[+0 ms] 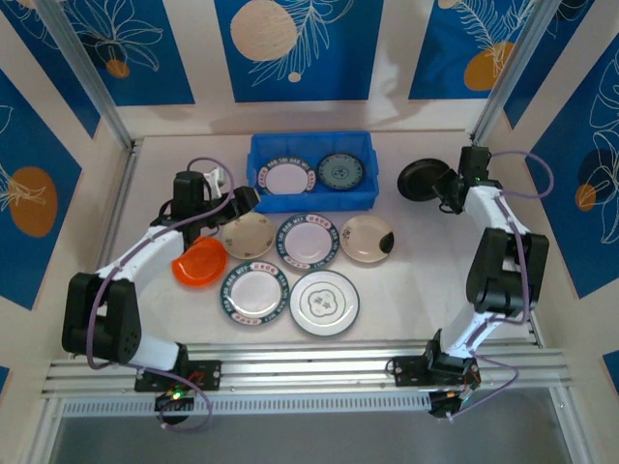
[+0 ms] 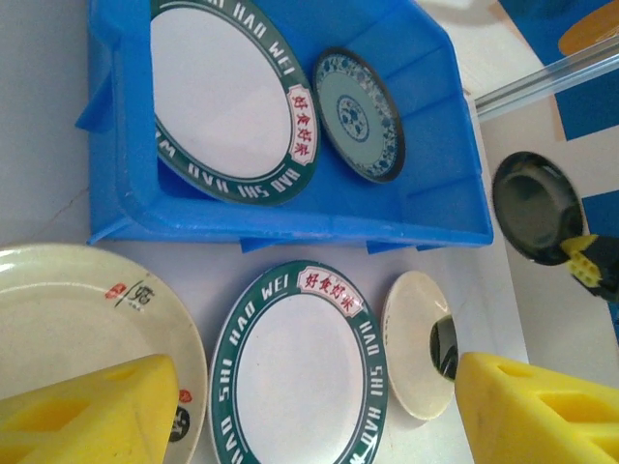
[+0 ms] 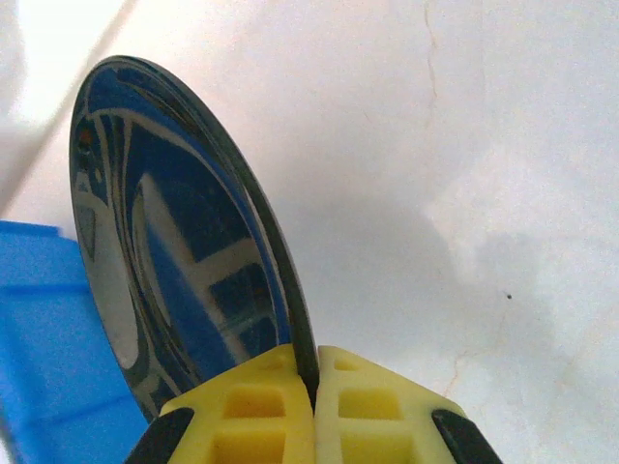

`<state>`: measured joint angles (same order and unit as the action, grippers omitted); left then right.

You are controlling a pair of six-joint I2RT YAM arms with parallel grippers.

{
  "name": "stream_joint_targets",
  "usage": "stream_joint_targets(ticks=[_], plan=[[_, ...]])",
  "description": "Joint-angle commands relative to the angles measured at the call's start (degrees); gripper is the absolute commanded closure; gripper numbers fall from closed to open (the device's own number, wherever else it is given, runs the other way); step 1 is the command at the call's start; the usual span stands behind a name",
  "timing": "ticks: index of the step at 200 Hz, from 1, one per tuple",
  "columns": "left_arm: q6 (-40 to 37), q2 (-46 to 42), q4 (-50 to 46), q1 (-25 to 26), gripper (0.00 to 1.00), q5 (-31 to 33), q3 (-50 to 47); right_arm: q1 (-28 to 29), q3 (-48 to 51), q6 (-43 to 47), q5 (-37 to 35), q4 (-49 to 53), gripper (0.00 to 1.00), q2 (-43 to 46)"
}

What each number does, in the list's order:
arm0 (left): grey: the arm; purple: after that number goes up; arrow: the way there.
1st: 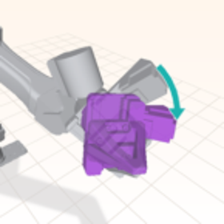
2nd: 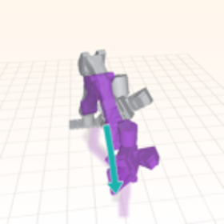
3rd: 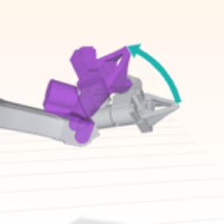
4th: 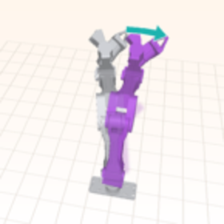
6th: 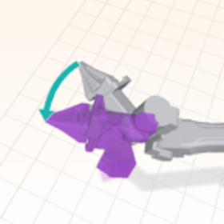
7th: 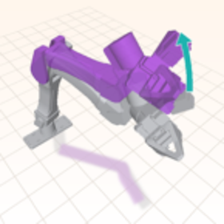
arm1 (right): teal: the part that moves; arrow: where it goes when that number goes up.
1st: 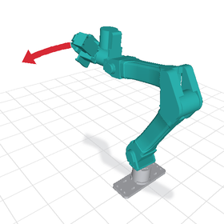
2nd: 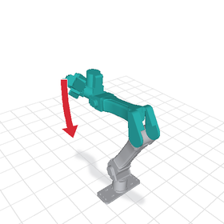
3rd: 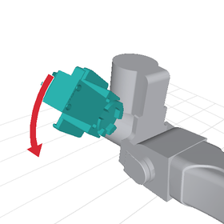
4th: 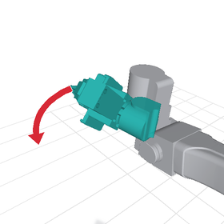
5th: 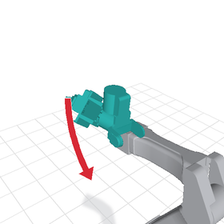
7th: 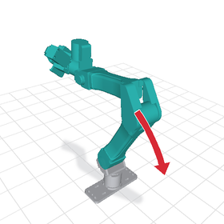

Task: Place the plates into the plastic bin on the countertop

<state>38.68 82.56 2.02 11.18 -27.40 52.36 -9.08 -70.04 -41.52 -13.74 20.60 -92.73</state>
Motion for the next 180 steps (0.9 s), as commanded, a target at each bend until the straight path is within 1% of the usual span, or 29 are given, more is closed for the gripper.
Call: stream_joint_targets(ticks=[1,16,30,42,63,120,145,161,180], plan=[[-0.3,1.7,0.5,0.8,0.25,-0.2,3.0,3.3,-1.0,2.1,-6.9,-0.1,1.0,6.2],[-0.1,2.6,0.5,1.1,0.25,-0.4,4.2,5.6,-1.8,3.1,-7.4,-0.4,1.0,9.1],[0.0,3.4,0.7,1.8,0.25,-0.4,5.3,7.6,-3.1,3.9,-4.6,-0.6,1.0,10.6],[0.3,4.1,1.0,2.2,0.25,-0.4,6.4,9.0,-4.8,4.6,-0.3,-0.2,1.0,10.8],[1.6,5.3,3.0,3.2,0.25,-0.7,7.6,10.7,-6.6,3.9,9.4,-0.5,1.0,10.2],[5.4,10.1,8.4,5.7,0.26,-3.1,12.0,17.6,-8.9,0.9,24.9,-3.9,1.0,6.0],[5.7,11.4,9.1,7.1,0.29,-3.8,13.6,20.2,-10.1,0.0,28.9,-3.9,1.0,3.7],[6.0,11.5,9.7,7.7,0.29,-3.4,13.6,21.2,-9.7,-1.3,31.8,-5.2,1.0,2.6],[6.1,11.5,10.5,8.0,0.3,-3.2,13.4,23.0,-10.2,-0.6,31.3,-4.0,1.0,1.8]])
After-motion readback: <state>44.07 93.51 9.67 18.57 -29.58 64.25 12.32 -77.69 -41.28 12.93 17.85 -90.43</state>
